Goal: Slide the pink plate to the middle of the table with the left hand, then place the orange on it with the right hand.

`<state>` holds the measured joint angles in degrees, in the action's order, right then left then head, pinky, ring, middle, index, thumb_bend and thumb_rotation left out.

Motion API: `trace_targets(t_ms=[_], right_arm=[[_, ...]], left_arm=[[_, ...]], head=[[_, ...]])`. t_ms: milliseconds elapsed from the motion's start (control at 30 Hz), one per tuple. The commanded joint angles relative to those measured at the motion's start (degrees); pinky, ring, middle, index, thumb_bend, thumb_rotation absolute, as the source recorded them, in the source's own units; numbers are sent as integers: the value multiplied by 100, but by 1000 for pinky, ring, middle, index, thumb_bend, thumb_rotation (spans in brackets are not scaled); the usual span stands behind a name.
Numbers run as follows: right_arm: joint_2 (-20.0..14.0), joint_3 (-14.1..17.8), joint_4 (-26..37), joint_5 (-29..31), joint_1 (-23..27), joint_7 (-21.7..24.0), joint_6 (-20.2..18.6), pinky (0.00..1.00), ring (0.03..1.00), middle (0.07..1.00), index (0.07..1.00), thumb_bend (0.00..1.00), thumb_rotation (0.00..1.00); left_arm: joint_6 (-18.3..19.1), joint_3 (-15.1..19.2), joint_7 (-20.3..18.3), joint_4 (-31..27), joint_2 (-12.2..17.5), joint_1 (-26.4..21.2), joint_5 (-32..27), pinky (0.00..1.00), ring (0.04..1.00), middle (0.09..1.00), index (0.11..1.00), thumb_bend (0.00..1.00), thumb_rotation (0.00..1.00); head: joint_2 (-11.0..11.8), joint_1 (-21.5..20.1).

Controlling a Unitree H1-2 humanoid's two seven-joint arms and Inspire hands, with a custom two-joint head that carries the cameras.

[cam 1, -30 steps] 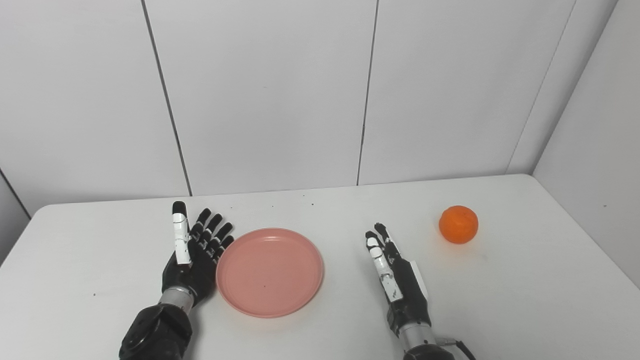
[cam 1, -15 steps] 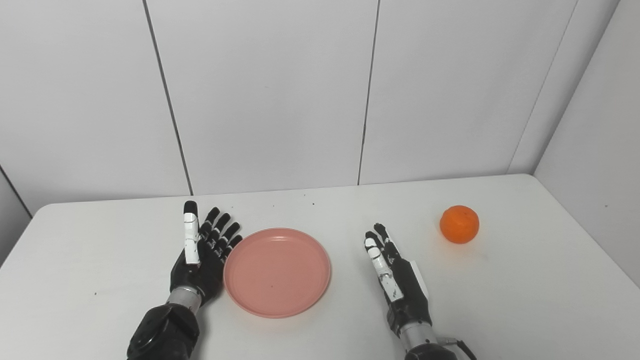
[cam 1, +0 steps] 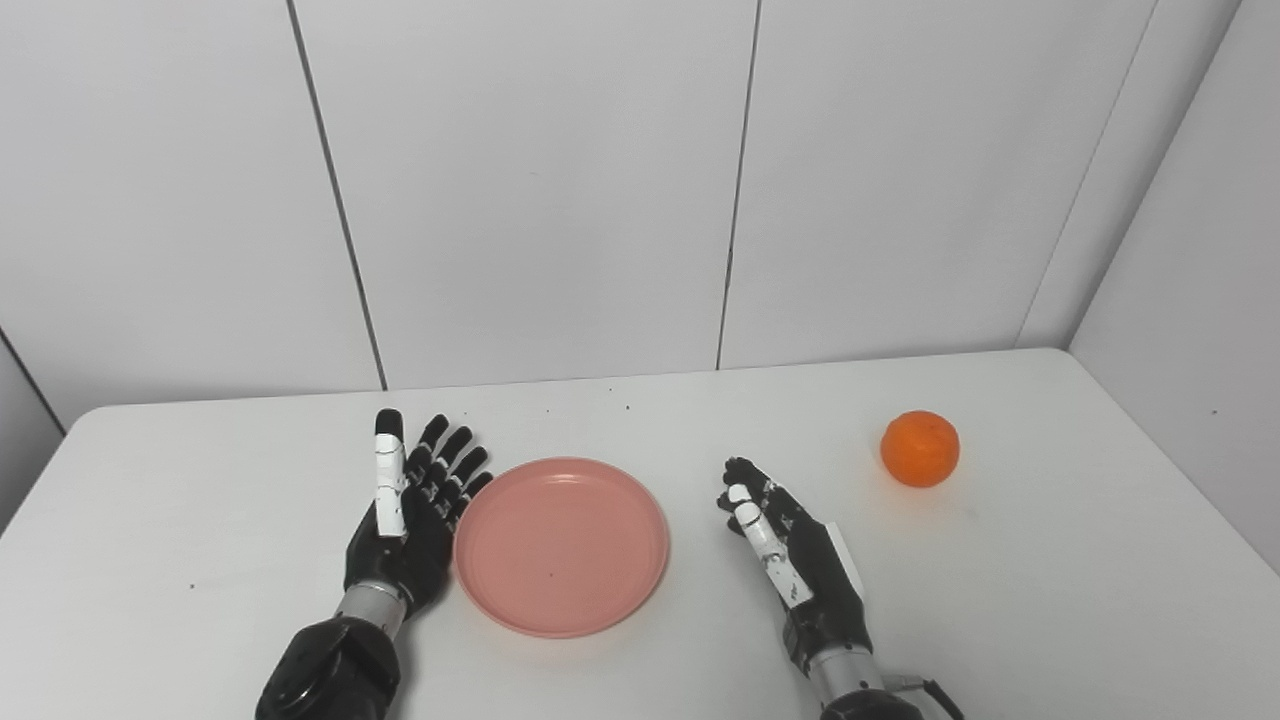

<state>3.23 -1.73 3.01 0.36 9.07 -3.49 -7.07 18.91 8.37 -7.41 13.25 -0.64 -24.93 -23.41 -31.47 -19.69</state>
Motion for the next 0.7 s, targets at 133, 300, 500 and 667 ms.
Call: trace_targets(t_ms=[133, 300, 500, 667], right_arm=[[-302, -192, 647, -1070, 391, -152, 66, 714, 716, 749, 789, 717, 773], [-675, -210, 849, -1399, 754, 105, -283, 679, 712, 728, 750, 672, 824], [-1052, -201, 968, -1946, 1117, 172, -548, 647, 672, 671, 637, 719, 899], [-1440, -213, 913, -2535, 1487, 88, -311, 612, 655, 640, 607, 706, 910]], left_arm=[[-115, 63, 14, 107, -6, -98, 26, 971, 957, 978, 1000, 955, 902], [-205, 54, -79, 260, 32, -133, 43, 975, 952, 979, 1000, 965, 908], [-234, 32, -134, 241, 38, -99, 33, 995, 968, 985, 1000, 928, 925], [-228, 18, -164, 226, 45, -76, 59, 995, 971, 982, 1000, 918, 921]], head=[[68, -43], [148, -59], [163, -76], [182, -83]])
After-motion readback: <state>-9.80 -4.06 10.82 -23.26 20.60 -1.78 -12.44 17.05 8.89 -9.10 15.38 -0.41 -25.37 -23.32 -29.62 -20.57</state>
